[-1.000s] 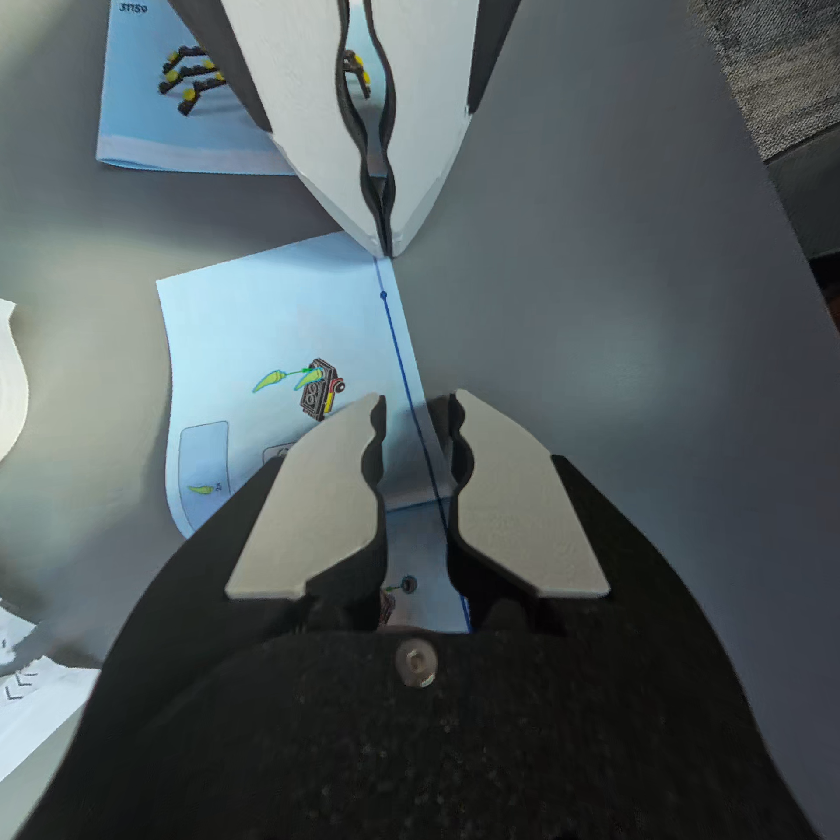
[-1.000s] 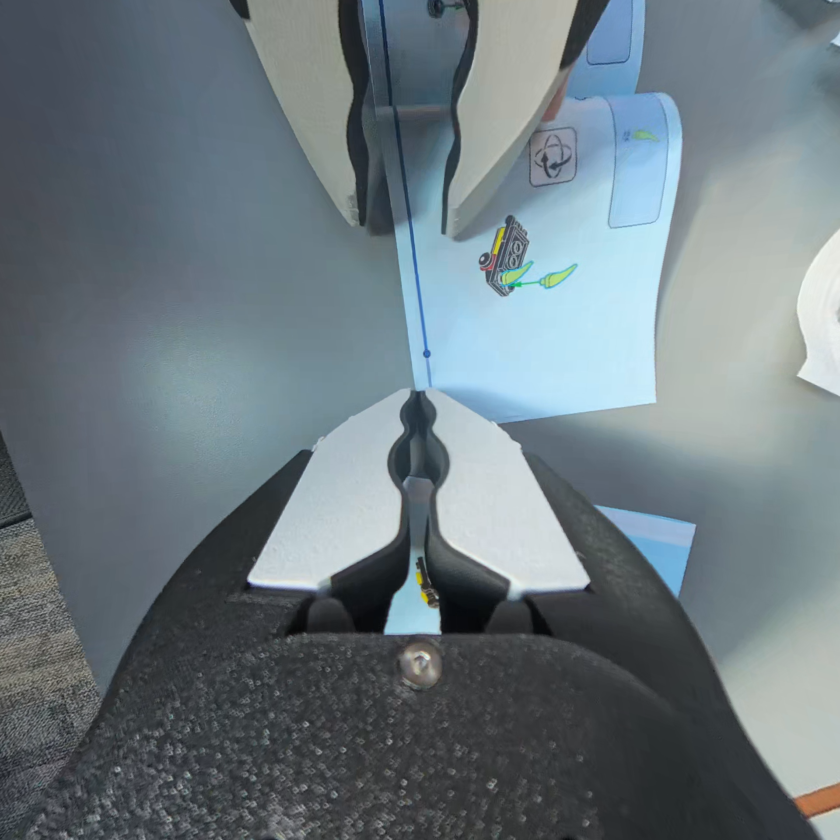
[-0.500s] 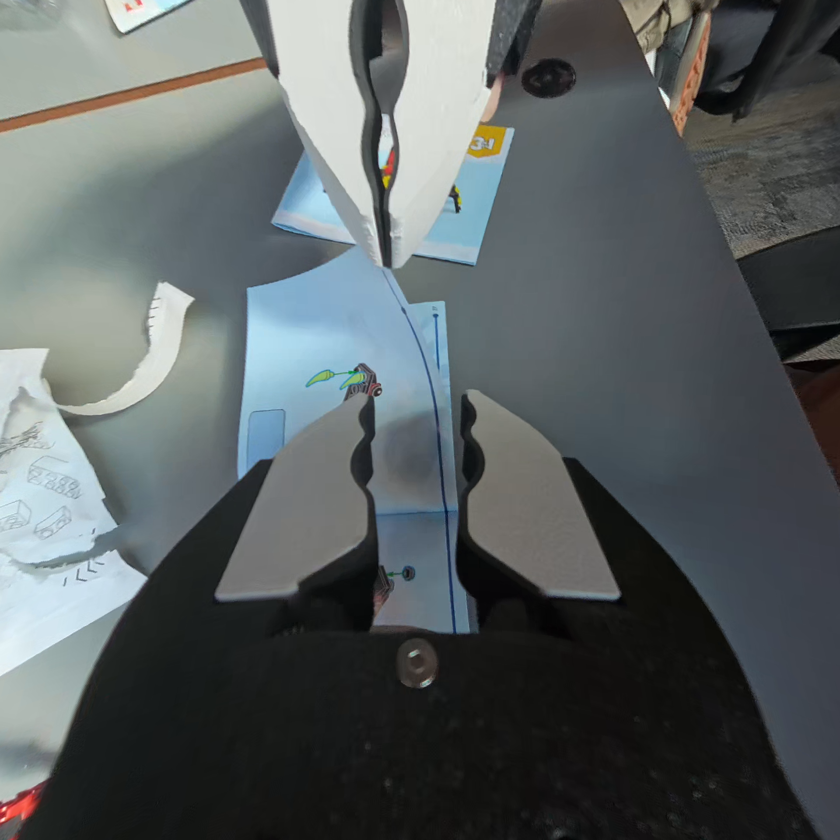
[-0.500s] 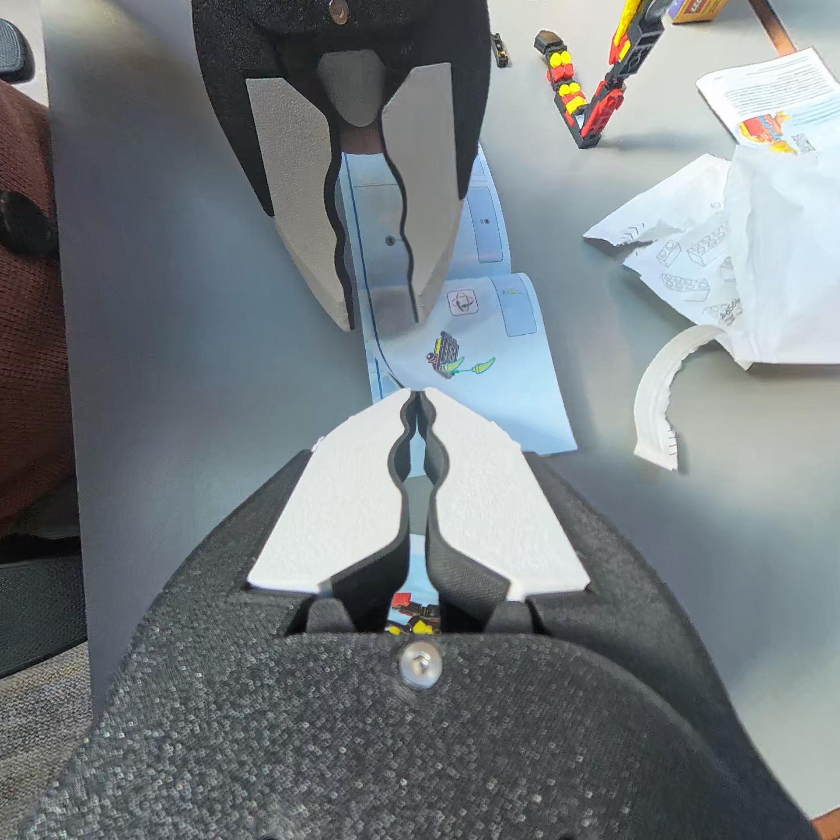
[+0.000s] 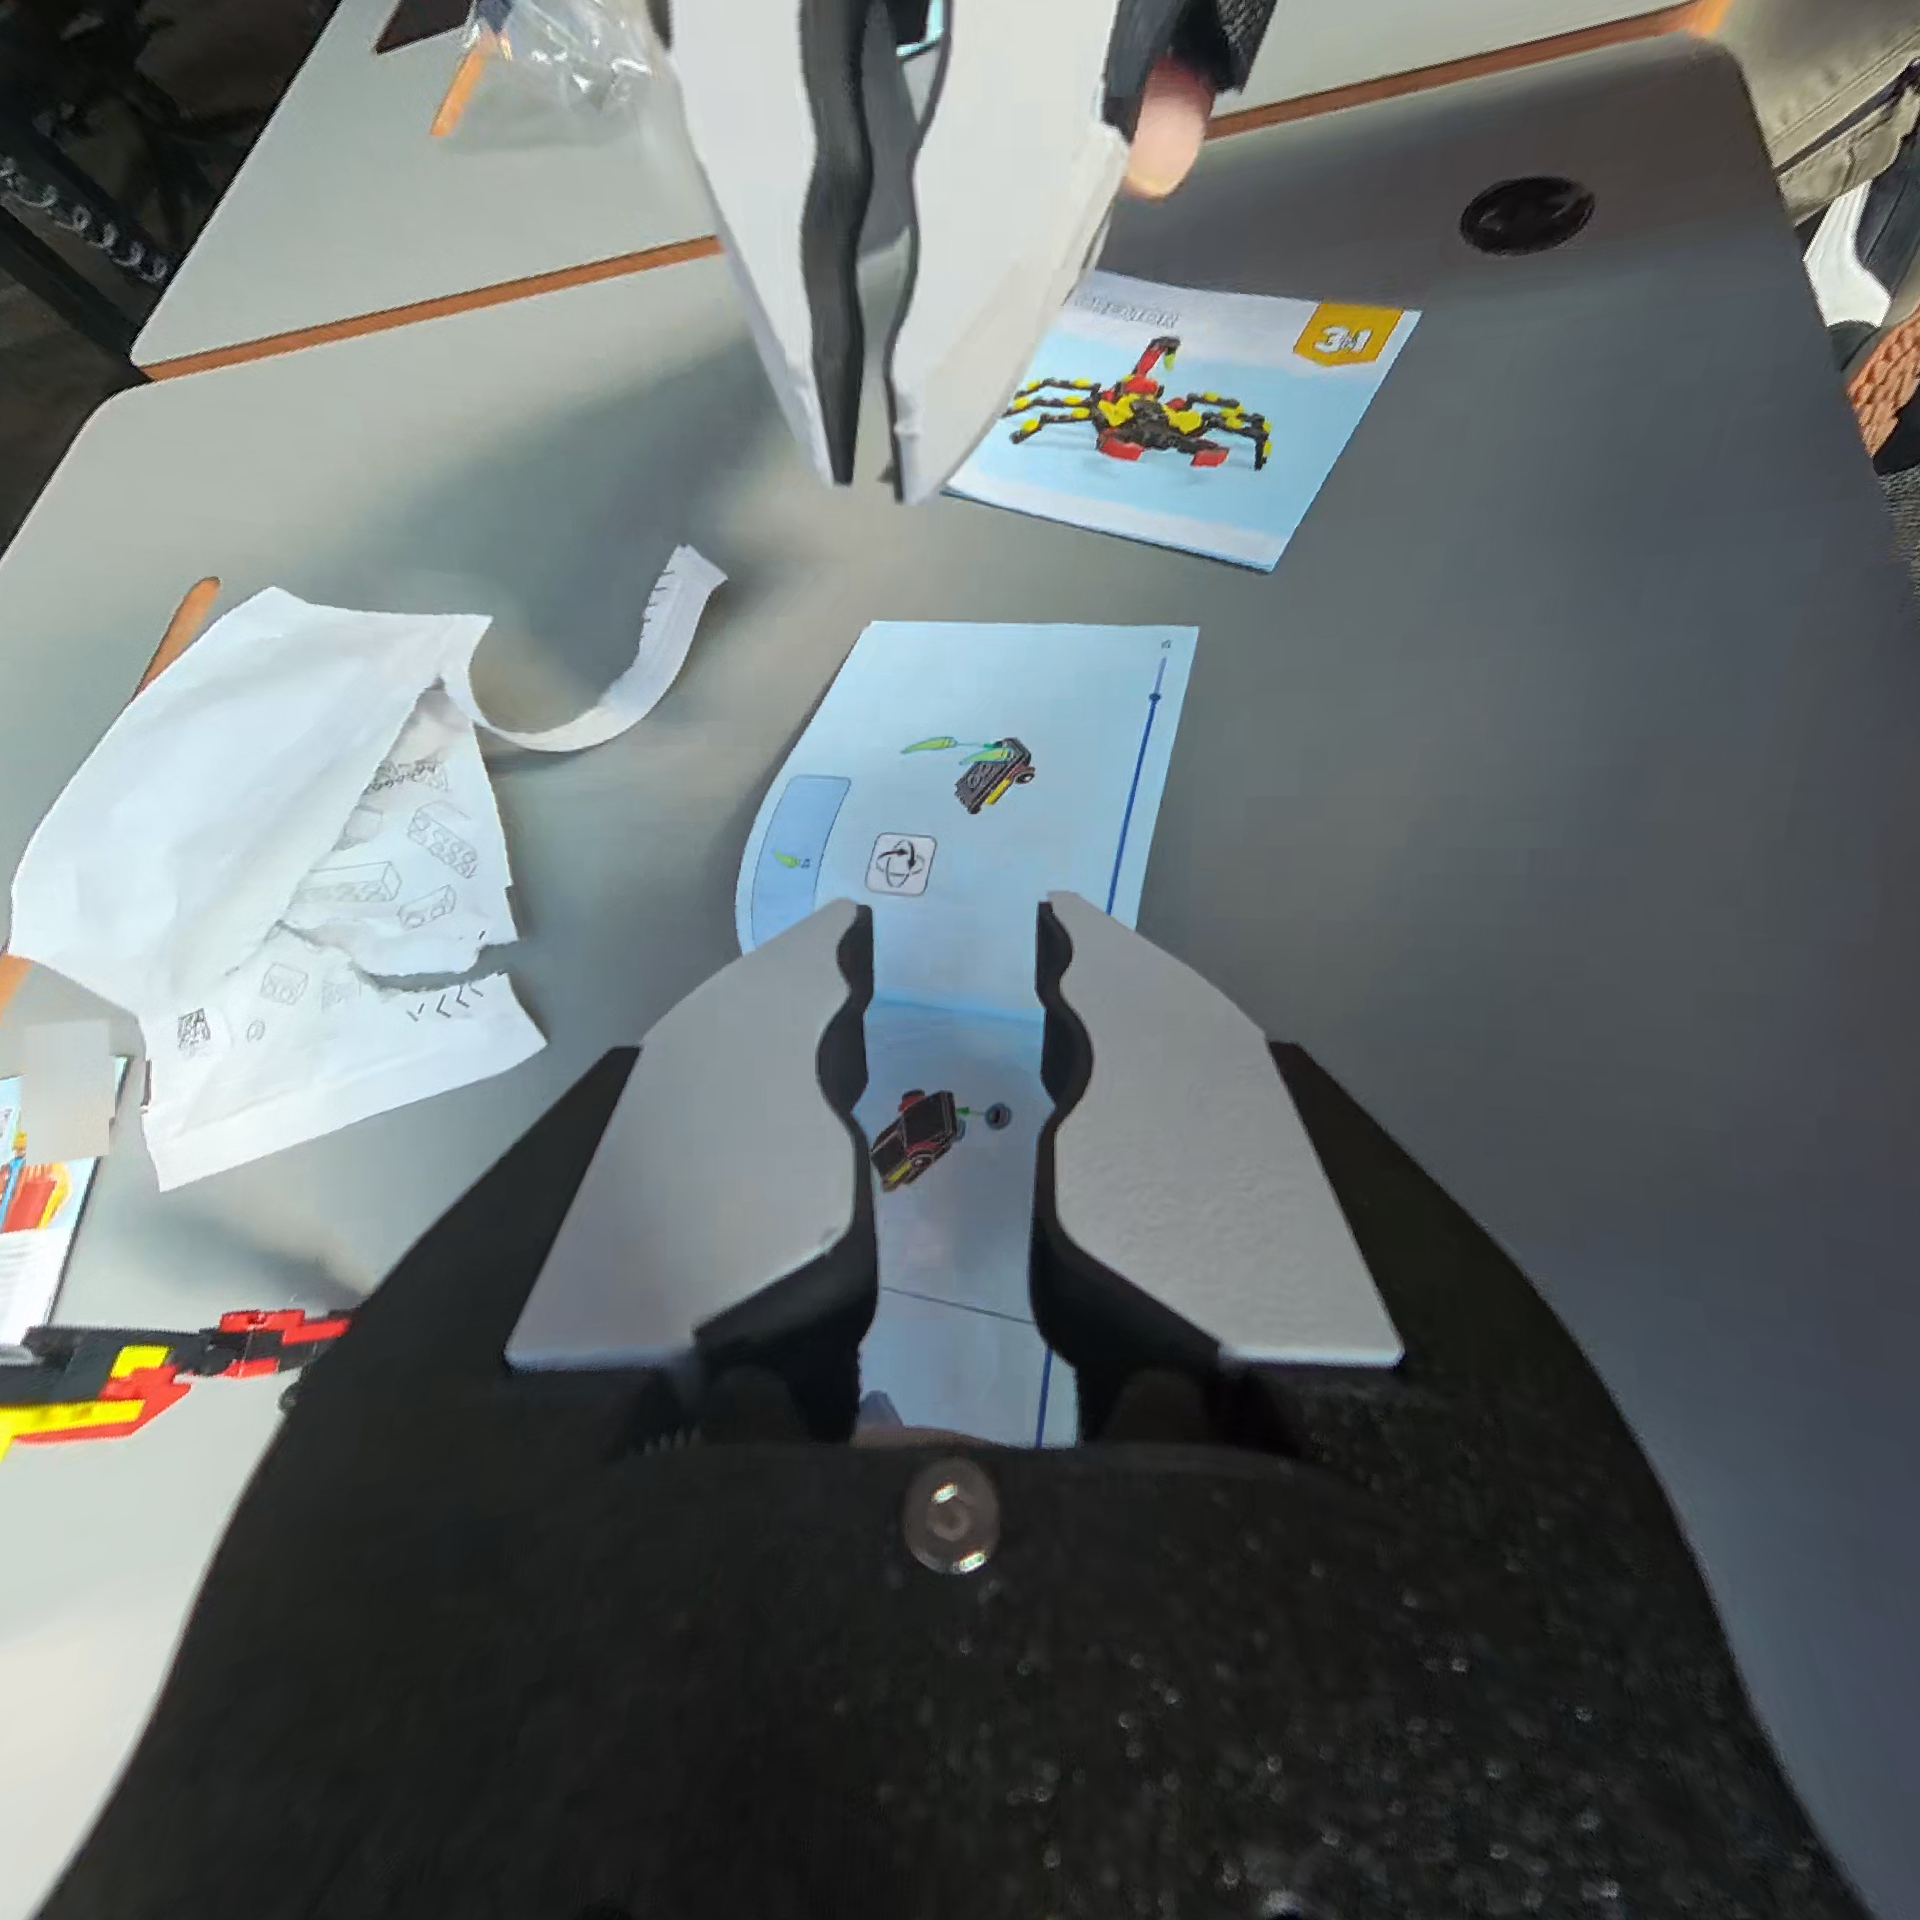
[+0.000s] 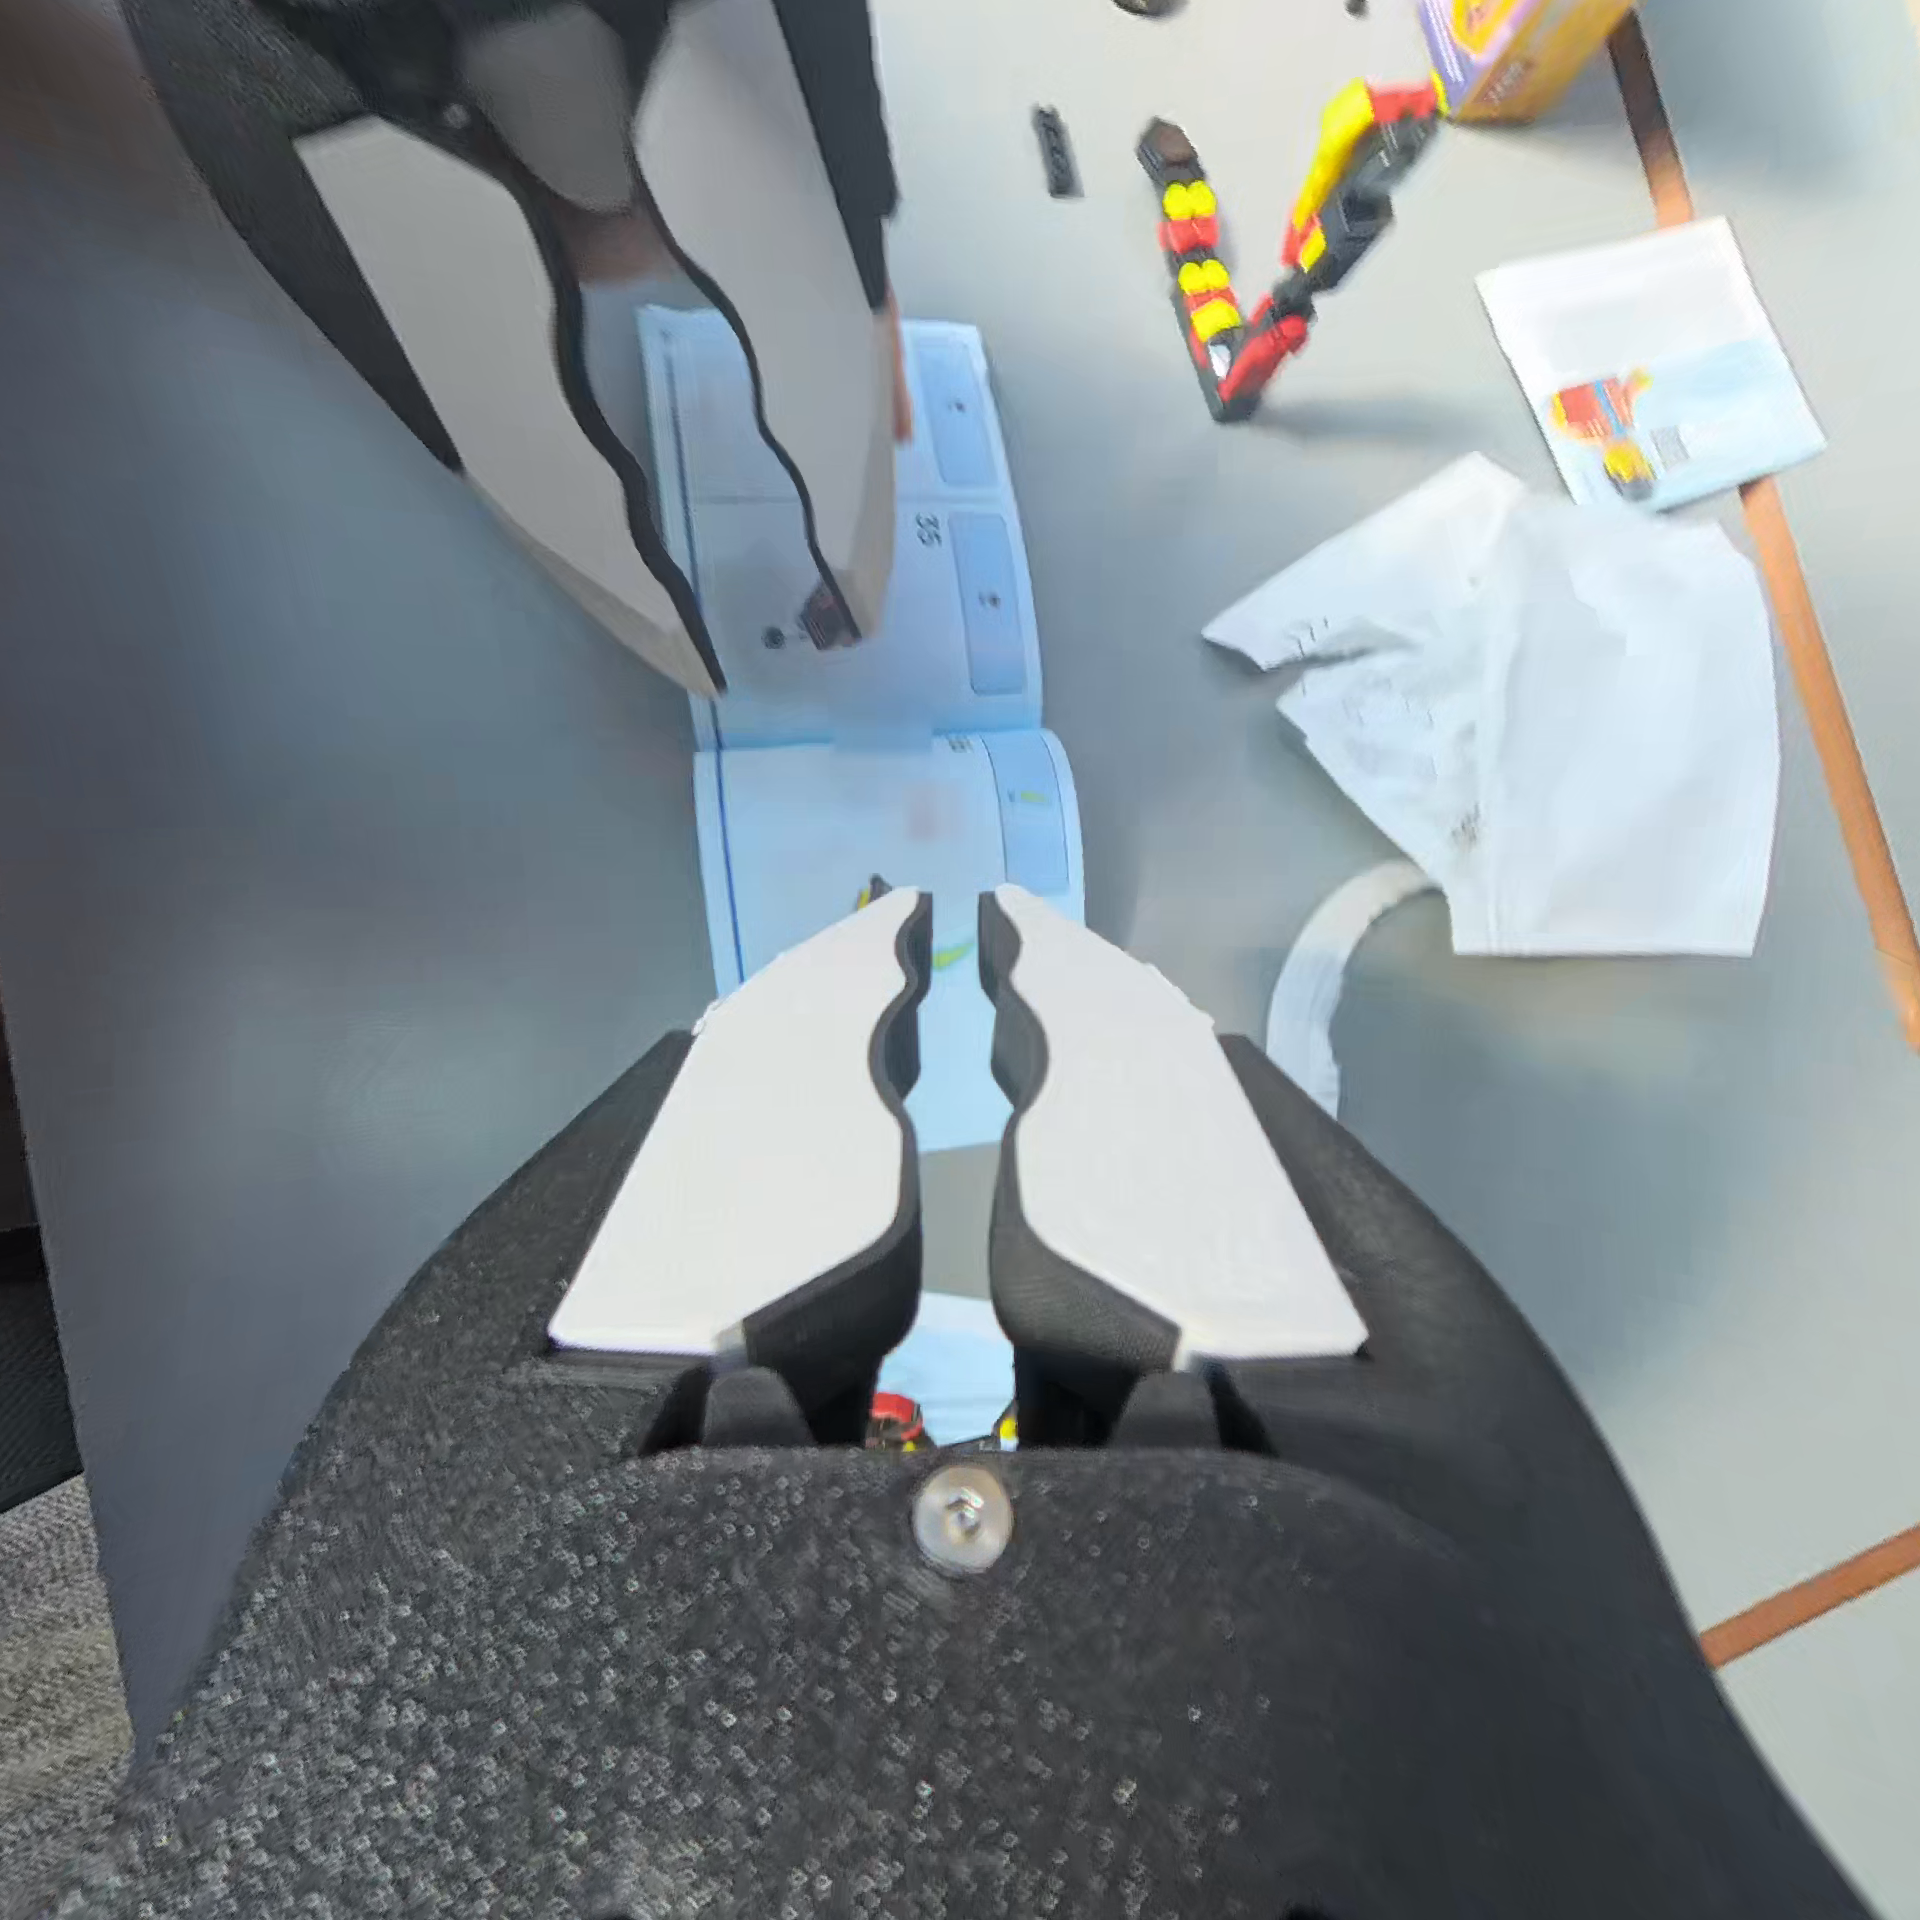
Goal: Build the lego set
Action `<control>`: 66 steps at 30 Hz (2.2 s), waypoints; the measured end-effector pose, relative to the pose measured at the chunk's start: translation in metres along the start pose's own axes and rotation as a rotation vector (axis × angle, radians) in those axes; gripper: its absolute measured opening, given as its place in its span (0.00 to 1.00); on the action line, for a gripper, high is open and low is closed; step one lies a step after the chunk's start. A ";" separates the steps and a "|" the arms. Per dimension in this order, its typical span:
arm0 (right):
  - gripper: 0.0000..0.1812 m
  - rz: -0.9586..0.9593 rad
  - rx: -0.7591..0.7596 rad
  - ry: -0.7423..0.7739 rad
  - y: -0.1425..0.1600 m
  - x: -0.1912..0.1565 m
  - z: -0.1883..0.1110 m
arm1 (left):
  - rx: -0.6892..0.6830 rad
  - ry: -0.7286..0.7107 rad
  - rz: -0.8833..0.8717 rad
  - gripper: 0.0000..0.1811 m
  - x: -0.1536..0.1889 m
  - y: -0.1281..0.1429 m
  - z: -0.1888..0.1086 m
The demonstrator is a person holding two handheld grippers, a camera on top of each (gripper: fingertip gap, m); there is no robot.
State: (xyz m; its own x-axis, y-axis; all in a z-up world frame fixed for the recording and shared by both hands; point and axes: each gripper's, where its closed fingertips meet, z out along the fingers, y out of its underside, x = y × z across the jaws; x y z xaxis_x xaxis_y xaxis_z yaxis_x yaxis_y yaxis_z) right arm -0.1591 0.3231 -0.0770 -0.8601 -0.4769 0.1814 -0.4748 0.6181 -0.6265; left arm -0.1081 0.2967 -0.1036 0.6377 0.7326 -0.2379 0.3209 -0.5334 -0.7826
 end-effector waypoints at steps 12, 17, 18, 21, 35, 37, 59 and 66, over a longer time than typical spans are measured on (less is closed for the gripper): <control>0.21 0.099 -0.129 -0.029 0.089 -0.050 0.027 | -0.079 0.108 -0.001 0.21 0.022 0.017 0.026; 0.00 0.090 -0.121 -0.064 0.091 -0.055 0.034 | -0.076 0.132 -0.012 0.21 0.022 0.014 0.029; 0.00 0.088 -0.127 -0.070 0.092 -0.055 0.034 | -0.076 0.134 -0.016 0.21 0.022 0.014 0.030; 0.00 0.096 -0.130 -0.098 0.092 -0.055 0.033 | -0.081 0.132 -0.007 0.21 0.021 0.015 0.031; 0.16 0.161 -0.098 -0.001 0.091 0.011 0.030 | -0.087 0.149 -0.012 0.22 0.011 0.014 0.040; 0.15 0.227 -0.048 -0.058 0.092 0.026 0.035 | -0.118 0.155 -0.045 0.21 0.008 0.022 0.044; 0.05 0.164 -0.121 -0.159 0.095 0.024 0.050 | -0.198 0.167 -0.064 0.16 0.012 0.039 0.051; 0.05 0.129 -0.133 -0.047 0.098 0.018 0.045 | -0.225 0.069 -0.102 0.21 -0.011 0.044 0.032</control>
State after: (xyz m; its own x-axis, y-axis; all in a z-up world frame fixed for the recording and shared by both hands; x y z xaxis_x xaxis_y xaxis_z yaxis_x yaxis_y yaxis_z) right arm -0.2125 0.3469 -0.1690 -0.9074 -0.4146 0.0684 -0.3839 0.7517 -0.5362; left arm -0.1233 0.2785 -0.1542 0.6380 0.7610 -0.1178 0.5290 -0.5443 -0.6511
